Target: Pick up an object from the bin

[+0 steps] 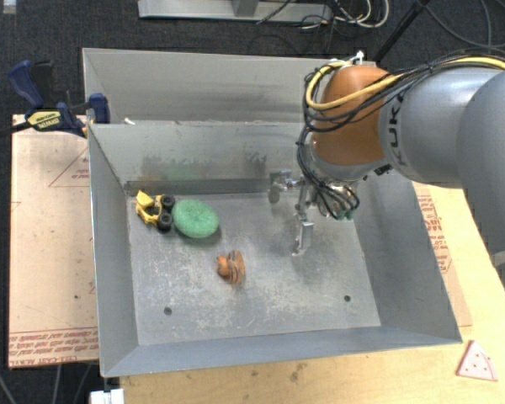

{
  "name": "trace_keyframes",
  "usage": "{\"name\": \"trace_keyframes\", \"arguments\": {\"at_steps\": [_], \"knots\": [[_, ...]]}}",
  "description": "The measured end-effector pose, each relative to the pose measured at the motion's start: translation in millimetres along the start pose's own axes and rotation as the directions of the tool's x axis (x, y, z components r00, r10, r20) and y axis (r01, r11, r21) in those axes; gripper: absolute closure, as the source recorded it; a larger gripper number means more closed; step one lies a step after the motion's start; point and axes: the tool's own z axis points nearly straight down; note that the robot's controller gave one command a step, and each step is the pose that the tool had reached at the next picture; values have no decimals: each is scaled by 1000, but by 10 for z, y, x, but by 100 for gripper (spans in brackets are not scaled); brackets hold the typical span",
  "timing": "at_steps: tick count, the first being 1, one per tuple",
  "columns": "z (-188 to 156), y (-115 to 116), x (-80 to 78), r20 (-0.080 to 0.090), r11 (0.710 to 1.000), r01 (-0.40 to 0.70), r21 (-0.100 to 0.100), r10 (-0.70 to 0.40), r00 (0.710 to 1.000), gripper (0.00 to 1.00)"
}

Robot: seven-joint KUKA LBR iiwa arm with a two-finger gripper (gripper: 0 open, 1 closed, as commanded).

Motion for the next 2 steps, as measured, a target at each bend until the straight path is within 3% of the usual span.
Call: {"name": "trace_keyframes", "arguments": {"at_steps": [1,2], "knots": [[242,300,-86,-14,999,35,-8,-35,999,0],[262,403,-140,-10,999,52,-3,-52,999,0]]}}
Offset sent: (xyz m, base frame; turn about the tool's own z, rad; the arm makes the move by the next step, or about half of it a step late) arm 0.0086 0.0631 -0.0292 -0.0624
